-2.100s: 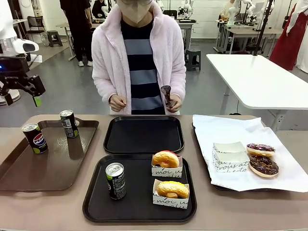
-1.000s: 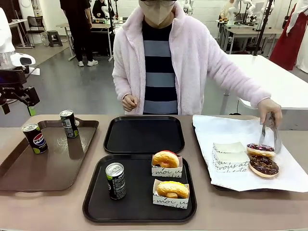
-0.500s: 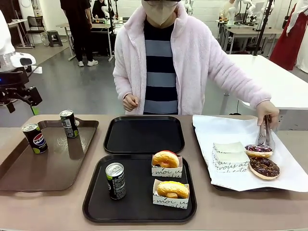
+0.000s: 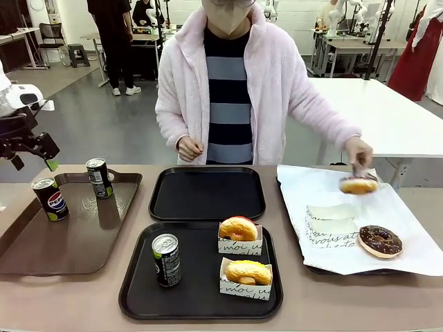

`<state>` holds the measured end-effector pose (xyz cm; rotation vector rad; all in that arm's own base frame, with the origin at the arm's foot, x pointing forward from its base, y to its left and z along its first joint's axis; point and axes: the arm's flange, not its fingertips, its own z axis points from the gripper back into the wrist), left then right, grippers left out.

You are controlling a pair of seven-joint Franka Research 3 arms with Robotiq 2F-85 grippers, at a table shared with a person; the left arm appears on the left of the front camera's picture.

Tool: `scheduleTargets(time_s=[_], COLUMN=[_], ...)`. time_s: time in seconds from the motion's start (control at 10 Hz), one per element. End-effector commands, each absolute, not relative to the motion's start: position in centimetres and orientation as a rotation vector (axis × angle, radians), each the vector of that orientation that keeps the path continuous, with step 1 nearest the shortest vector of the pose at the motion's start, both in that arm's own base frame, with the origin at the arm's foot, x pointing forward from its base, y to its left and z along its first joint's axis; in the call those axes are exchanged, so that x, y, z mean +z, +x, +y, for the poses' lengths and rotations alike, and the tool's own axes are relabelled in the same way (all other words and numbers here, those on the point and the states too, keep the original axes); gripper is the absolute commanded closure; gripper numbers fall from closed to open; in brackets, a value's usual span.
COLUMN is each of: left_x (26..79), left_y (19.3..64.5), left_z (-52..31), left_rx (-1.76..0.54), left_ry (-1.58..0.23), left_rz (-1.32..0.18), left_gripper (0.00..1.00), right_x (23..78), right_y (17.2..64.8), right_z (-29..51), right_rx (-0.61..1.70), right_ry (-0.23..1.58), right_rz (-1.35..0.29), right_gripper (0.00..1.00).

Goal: Set up donuts and drinks on trays.
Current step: Pick up one Pepsi coke from the Handle tray and place it on the Flat Tray without a Pepsi coke.

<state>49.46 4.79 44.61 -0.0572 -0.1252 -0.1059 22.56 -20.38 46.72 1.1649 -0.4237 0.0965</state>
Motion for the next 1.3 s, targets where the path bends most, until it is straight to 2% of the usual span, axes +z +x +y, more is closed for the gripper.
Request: scheduleTargets(time_s=[0.0, 0.8, 1.2], left_x=[44.1, 39.6, 38.2], left_y=[48.6, 49.3, 49.1], left_z=[4.4, 2.9, 2.8], left_rx=[-0.095, -0.057, -0.026], left_ry=[-0.065, 0.033, 0.035], left_rz=[-0.104, -0.094, -0.044], left_gripper=[0.00, 0.00, 0.00], right_x=[46.9, 46.9, 46.9], right_y=[22.8, 22.8, 22.8], right_z=[-20.5, -20.5, -20.5], right_rx=[0.109, 0.109, 0.109], right_ry=[1.189, 1.189, 1.189], right_rz=[-0.449, -0.449, -0.449], right_gripper=[0.00, 0.00, 0.00])
